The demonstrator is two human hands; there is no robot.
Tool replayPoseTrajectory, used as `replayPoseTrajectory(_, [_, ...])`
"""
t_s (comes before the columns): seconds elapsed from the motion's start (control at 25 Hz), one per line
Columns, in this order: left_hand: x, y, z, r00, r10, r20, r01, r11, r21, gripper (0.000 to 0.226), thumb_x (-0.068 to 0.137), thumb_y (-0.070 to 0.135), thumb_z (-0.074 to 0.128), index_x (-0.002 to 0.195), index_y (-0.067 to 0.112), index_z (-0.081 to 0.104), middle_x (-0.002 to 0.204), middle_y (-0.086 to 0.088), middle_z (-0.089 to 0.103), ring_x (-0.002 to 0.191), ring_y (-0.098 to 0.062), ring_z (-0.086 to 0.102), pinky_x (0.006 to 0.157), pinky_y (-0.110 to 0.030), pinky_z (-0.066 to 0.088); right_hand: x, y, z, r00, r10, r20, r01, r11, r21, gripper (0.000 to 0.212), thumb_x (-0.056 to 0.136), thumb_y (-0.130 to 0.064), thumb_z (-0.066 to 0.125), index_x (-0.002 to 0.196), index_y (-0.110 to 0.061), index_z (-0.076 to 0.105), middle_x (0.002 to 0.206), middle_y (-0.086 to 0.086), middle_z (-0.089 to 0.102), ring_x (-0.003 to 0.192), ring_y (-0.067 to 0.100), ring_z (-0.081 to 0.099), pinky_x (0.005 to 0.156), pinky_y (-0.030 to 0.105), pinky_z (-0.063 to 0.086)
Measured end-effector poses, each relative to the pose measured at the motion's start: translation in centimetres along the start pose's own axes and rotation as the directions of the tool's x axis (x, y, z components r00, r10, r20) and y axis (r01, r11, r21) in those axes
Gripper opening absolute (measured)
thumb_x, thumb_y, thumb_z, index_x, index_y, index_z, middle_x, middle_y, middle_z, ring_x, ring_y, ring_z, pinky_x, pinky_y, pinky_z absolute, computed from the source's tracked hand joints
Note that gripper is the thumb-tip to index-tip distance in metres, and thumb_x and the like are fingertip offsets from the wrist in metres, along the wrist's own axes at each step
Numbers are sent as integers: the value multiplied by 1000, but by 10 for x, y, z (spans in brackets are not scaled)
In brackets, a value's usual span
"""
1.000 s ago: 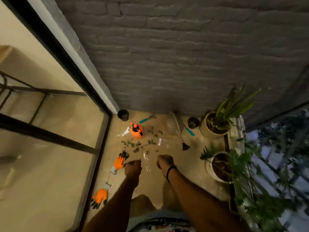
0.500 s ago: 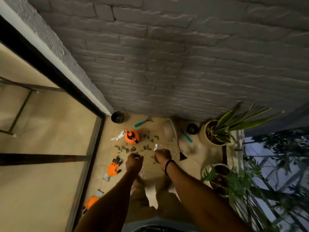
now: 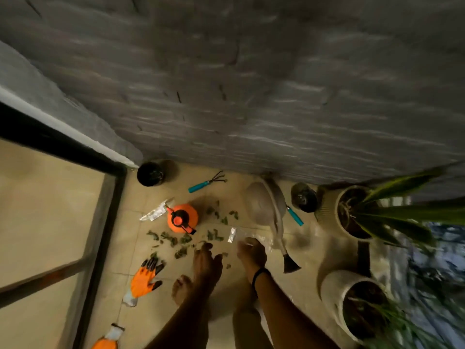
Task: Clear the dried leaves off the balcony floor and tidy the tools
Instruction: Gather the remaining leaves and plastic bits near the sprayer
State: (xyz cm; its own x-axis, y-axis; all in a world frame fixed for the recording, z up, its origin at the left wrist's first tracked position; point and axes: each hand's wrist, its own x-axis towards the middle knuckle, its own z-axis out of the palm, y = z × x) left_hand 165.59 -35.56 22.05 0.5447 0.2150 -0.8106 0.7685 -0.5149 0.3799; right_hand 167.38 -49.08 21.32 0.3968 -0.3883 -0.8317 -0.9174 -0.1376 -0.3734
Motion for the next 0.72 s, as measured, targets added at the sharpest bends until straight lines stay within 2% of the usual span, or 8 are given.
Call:
replayPoseTrajectory(0.12, [116, -6, 56, 994, 103, -33, -101, 993, 65, 61, 90, 4, 60, 148, 7, 40, 134, -22, 52, 121, -36, 52, 98, -39, 46, 130, 15, 57, 992, -128, -12, 124, 978, -170, 46, 90, -31, 69, 131, -13, 58, 129, 8, 62, 118, 26, 58, 100, 34, 47])
replayPoseTrajectory(0.24, [228, -29, 104, 982, 172, -81, -167, 984, 67, 81, 84, -10, 53, 156, 13, 26, 152, -19, 34, 138, -36, 35, 112, -41, 35, 246, 36, 106, 935, -332, 126, 355, 863, -359, 69, 87, -35, 74, 145, -16, 42, 143, 10, 44, 122, 25, 50, 95, 21, 39])
replayPoseTrajectory(0.36, [320, -67, 140, 949, 265, -170, -255, 964, 83, 76, 88, -7, 54, 157, 12, 26, 159, -20, 25, 148, -39, 22, 122, -50, 21, 341, 79, 163, 882, -426, 201, 469, 753, -461, 90, 85, -38, 74, 156, -20, 22, 158, 10, 20, 143, 32, 26, 114, 30, 26])
replayPoseTrajectory(0.44, [358, -92, 164, 942, 296, -158, -279, 953, 118, 65, 101, 11, 49, 159, 16, 20, 164, -16, 17, 152, -35, 12, 124, -52, 14, 363, 112, 193, 790, -603, 112, 534, 587, -608, 76, 90, -31, 70, 153, -18, 29, 158, 15, 14, 147, 36, 11, 117, 40, 30])
replayPoseTrajectory(0.48, [372, -100, 173, 943, 290, -165, -274, 955, 114, 62, 105, 23, 44, 160, 23, 15, 166, -11, 12, 153, -31, 7, 124, -51, 13, 366, 126, 203, 737, -673, 68, 547, 533, -645, 65, 93, -24, 66, 150, -17, 35, 156, 16, 18, 146, 37, 15, 114, 44, 36])
replayPoseTrajectory(0.56, [386, -102, 183, 920, 340, -198, -313, 937, 156, 60, 105, 39, 40, 158, 38, 13, 161, -8, 17, 147, -30, 16, 117, -51, 29, 367, 153, 211, 614, -789, 41, 601, 433, -672, 56, 89, -12, 69, 141, -14, 48, 147, 16, 34, 137, 34, 32, 107, 43, 42])
replayPoseTrajectory(0.64, [390, -103, 190, 872, 442, -210, -391, 887, 246, 58, 102, 38, 47, 155, 38, 23, 150, -7, 26, 133, -29, 29, 100, -45, 43, 371, 175, 206, 511, -856, 79, 659, 331, -676, 48, 86, -10, 69, 133, -12, 57, 138, 12, 47, 127, 30, 42, 105, 38, 42])
replayPoseTrajectory(0.72, [389, -107, 193, 828, 522, -206, -443, 834, 330, 51, 102, 26, 50, 151, 24, 37, 148, -9, 31, 130, -29, 30, 98, -42, 45, 380, 174, 195, 502, -861, 81, 672, 330, -663, 33, 93, -13, 53, 123, -12, 65, 127, 10, 57, 118, 27, 52, 105, 37, 46])
